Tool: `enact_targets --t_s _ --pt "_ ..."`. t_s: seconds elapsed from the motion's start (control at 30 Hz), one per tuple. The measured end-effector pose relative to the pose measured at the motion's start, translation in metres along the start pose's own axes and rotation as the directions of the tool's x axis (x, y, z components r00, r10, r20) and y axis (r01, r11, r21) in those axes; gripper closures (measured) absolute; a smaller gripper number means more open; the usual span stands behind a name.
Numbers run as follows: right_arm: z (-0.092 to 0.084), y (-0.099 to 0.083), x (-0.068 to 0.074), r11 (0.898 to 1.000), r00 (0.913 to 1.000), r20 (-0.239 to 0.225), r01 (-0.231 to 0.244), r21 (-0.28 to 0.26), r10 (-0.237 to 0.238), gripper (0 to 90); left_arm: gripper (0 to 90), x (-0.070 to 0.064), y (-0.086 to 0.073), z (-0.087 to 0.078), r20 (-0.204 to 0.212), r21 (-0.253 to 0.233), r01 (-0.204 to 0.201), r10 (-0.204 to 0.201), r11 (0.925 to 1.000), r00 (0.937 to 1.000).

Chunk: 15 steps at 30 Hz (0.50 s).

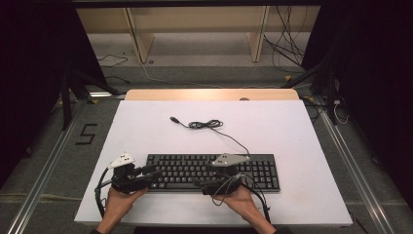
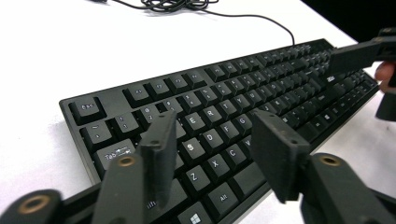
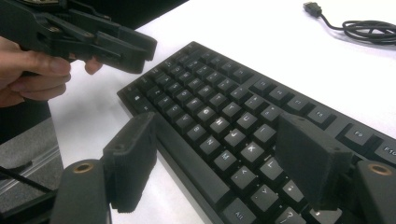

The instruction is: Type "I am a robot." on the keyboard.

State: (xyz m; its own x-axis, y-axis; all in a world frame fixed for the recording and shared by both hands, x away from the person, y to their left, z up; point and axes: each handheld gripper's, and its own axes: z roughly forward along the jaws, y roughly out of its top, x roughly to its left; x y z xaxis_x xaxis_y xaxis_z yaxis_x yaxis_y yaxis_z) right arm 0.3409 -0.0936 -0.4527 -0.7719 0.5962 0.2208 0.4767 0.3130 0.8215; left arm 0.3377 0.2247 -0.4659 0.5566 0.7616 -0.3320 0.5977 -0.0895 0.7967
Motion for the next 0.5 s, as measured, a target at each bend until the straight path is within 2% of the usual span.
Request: enact_targets --t_s 0.23,0.5 --pt "0.0035 -0.0006 0.0023 1.0 1.0 -0.008 0.005 0.005 -0.005 30.5 34.5 -0.0006 0.0 -0.0032 0.026 -0.037 0.015 -0.014 0.9992 0.9996" --pt "0.009 -0.0011 0.0052 1.0 0.9996 -0.023 0.017 0.019 -0.017 34.3 28.1 -0.0021 0.0 -0.0071 0.034 -0.063 0.016 -0.014 0.9979 0.9993"
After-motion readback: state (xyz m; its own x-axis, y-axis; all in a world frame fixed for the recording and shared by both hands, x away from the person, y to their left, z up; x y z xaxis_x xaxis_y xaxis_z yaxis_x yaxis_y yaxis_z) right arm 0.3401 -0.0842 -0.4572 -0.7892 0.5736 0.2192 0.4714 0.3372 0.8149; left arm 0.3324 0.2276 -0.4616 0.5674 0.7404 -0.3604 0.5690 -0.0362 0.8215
